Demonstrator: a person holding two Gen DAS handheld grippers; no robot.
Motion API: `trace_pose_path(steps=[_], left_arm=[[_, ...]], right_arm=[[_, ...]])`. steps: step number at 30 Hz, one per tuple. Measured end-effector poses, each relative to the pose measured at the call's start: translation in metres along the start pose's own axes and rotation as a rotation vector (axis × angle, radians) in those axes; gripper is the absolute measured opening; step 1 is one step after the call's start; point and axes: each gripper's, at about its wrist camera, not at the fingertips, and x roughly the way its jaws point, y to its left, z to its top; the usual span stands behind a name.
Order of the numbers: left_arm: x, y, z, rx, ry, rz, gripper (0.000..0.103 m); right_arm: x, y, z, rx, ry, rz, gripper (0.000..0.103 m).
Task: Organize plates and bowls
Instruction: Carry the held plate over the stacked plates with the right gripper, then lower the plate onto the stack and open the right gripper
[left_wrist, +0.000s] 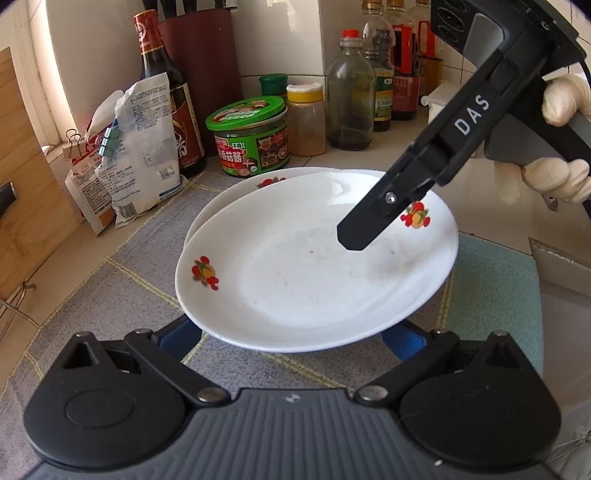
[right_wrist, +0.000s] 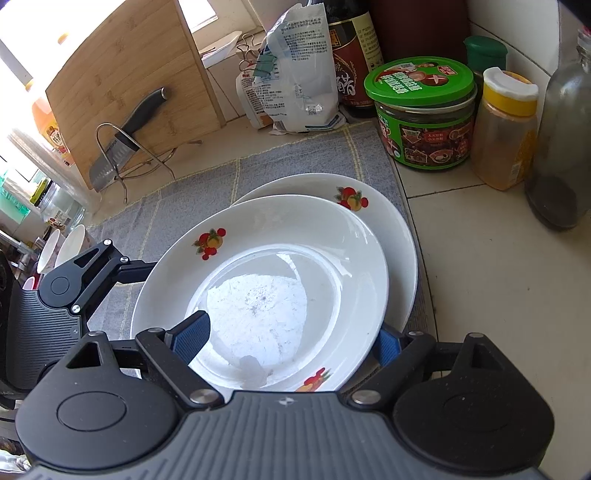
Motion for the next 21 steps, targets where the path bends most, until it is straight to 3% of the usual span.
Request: trace_pose_path(steps=[21], left_arm=[[-0.006,0.0,0.0,0.017,-0.033,0.019,0.103]], right_arm=[[-0.011,0.009,-0.001,0.028,0.007,-0.054,0.093]])
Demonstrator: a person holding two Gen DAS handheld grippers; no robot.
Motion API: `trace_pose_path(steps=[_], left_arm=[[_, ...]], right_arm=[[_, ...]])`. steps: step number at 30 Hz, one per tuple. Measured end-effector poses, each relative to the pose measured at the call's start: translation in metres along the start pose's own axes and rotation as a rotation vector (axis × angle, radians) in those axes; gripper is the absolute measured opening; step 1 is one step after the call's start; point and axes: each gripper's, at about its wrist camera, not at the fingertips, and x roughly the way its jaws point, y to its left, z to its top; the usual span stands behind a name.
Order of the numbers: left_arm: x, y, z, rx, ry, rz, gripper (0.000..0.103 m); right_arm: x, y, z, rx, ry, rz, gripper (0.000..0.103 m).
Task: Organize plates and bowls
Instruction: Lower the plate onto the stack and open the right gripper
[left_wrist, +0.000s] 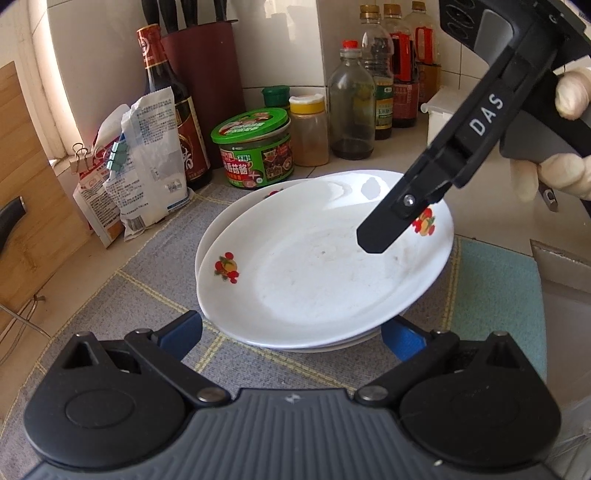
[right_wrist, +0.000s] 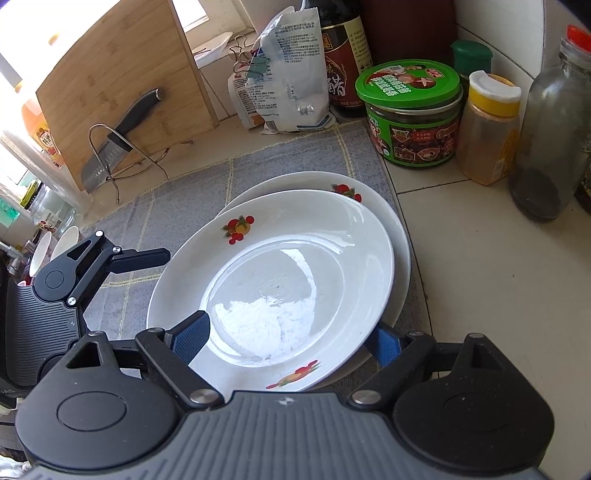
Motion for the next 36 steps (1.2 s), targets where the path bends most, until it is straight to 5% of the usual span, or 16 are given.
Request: trace_pose_path(steps=[36], left_arm=[[-0.003,-0.002,-0.002,-0.021,-0.014,0.015,0.102]], right_arm=[[-0.002,0.018,-0.001,-0.037,0.024,-0.114,0.097]])
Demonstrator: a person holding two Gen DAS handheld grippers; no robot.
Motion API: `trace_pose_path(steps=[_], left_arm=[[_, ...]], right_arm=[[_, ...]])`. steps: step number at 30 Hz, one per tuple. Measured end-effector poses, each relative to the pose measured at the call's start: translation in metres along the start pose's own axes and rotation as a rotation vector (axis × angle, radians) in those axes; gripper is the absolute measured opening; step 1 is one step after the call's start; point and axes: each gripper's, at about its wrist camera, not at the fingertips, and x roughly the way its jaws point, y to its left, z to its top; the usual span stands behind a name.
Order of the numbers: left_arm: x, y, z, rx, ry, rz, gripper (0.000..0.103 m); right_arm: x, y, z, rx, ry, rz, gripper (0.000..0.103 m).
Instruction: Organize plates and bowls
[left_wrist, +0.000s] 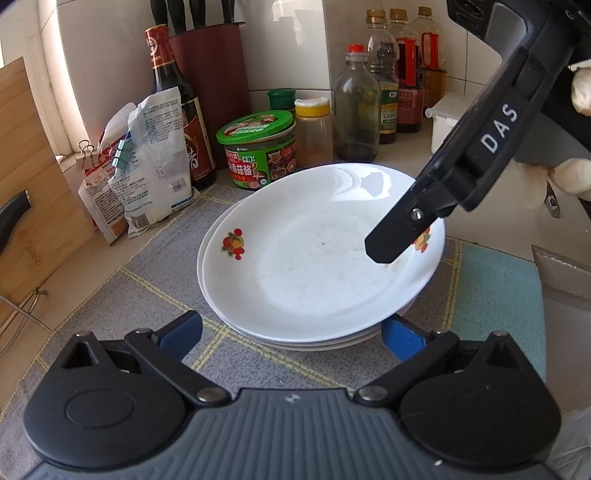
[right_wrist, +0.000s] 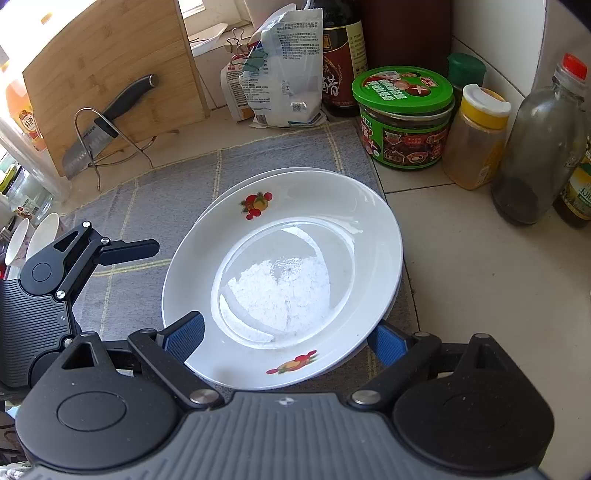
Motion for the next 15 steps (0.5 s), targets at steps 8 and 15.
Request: trace_pose_path(steps=[8,15], left_arm=[[-0.002,0.0,-0.003,-0.009,0.0,0.012,0.102],[-0.016,0.007,-0.001,-0.061,-0.052,0.027,0.102]], right_arm=[[0.001,0.003,-0.003,-0.03,0.007,-0.049,0.097],[-0.019,0.018,-0.004,-0.137,-0.101,-0.072,0.103]])
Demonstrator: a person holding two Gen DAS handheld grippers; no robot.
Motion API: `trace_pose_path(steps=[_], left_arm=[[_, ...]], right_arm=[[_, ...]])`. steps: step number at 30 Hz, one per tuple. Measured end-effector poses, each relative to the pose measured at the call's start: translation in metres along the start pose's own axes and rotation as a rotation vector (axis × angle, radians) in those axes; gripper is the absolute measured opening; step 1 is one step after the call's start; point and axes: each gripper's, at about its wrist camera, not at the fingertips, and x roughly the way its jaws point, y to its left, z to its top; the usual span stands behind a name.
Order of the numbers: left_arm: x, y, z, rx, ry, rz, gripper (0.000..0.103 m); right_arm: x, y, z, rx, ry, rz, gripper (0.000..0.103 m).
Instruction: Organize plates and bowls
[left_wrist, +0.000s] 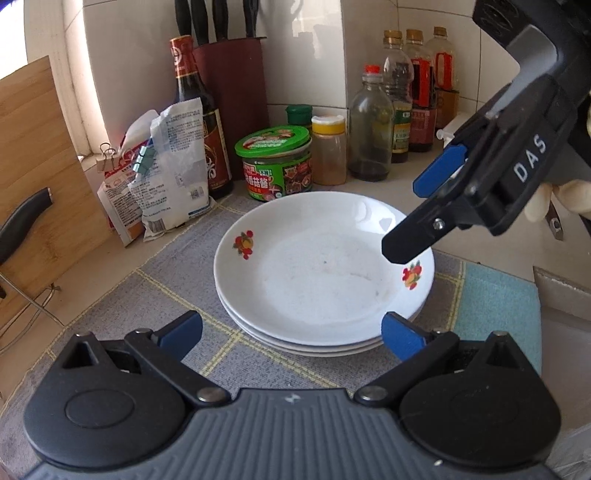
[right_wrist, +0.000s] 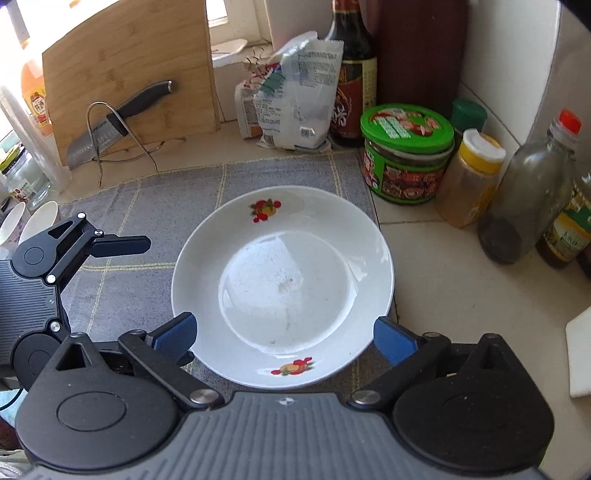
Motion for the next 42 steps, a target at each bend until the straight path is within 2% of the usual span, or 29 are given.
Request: trace_pose_path(steps=[6,12,21,26,33,38,42], left_arm=[[-0.016,0.005,-0.001,-0.05,-0.026,0.043,0.102],[-0.03,0.01,-0.007,-0.156,-0.021,0.098,0.102],[-0.063,0.02,-0.031,-0.344,-0.03,0.26,0.102],[-0.083,0.019,-0.053,-0.429,0.005,0.396,0.102],[-0.117,0.015,-0.088,-0.555,0.069,0.554,0.102],[-0.141,0.016,-0.108,-0.589,0.102,0.623,0.102],[-0.154,0.021,-0.122,-0.592,0.115,0.637,0.102]], right_arm=[[-0.003,0.012,-0.006,-0.059,-0.051,-0.052,0.103],[-0.001,0.022,-0.012,-0.066,-0.082,-0.043,0.103],[0.001,0.045,-0.015,-0.087,-0.204,-0.061,0.103],[0.011,0.062,-0.017,-0.127,-0.221,-0.019,0.103],[0.03,0.098,-0.02,-0.249,-0.185,0.108,0.103],[0.032,0.125,-0.021,-0.289,-0.177,0.183,0.103],[0.03,0.141,-0.02,-0.324,-0.183,0.204,0.103]])
